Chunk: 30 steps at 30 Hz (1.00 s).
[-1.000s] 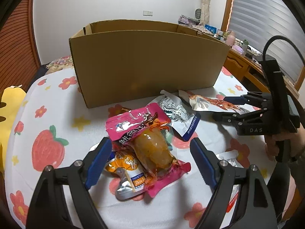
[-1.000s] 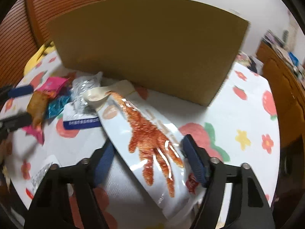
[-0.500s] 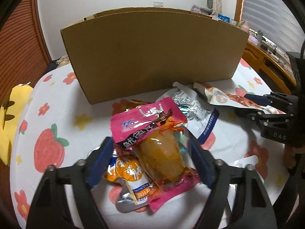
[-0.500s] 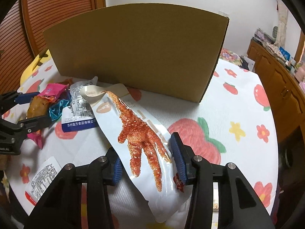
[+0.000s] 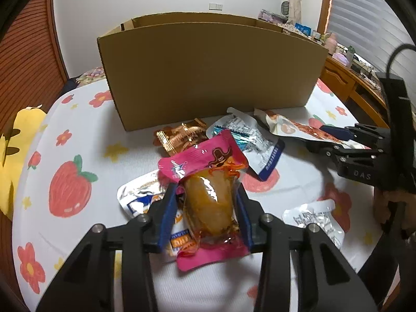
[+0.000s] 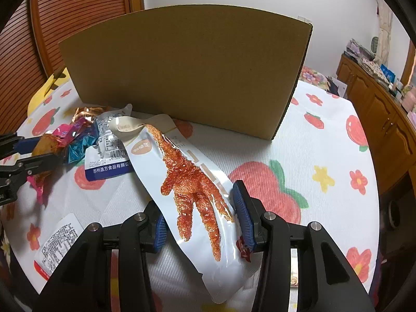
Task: Organize snacks
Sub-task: 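Grasp the pink egg pack with the left tool while the right tool grasps the chicken-feet pouch, then carry the egg pack and chicken-feet pouch with both tools over the box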
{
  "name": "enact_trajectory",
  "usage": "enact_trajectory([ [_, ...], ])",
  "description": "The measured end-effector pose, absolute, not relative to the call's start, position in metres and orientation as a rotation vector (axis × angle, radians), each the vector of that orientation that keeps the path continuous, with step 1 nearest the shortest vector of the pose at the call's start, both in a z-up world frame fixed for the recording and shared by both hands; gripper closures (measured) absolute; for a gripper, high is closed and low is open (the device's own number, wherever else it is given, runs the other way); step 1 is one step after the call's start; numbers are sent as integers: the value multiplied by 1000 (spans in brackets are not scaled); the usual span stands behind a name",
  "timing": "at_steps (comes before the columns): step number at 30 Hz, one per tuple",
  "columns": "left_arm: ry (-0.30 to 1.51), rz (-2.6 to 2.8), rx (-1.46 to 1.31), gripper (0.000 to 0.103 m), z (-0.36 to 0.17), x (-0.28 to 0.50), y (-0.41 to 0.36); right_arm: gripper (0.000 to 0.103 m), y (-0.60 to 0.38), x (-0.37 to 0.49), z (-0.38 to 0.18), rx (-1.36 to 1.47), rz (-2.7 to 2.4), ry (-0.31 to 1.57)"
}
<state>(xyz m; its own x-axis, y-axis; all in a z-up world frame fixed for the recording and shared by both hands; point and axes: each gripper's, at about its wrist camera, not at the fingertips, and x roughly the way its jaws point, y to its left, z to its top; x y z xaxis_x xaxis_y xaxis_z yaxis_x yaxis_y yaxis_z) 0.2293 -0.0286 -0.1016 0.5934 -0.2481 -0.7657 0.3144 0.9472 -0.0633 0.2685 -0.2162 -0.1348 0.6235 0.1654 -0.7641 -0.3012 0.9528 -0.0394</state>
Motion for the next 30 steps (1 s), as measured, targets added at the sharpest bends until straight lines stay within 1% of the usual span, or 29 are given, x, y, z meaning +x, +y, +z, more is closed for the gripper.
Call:
enact_trajectory([
  [4, 855, -342, 70, 63, -96, 220, -28, 59, -215, 268, -134, -178, 267, 855],
  [8, 818, -341, 69, 63, -88, 207, -26, 66, -211, 264, -128, -209, 264, 849],
  [17, 751, -338, 42, 63, -70, 199, -21, 82, -211, 245, -96, -200, 288, 800],
  [30, 663, -328, 77, 63, -35, 178, -17, 83, -209, 214, -68, -166, 300, 744],
])
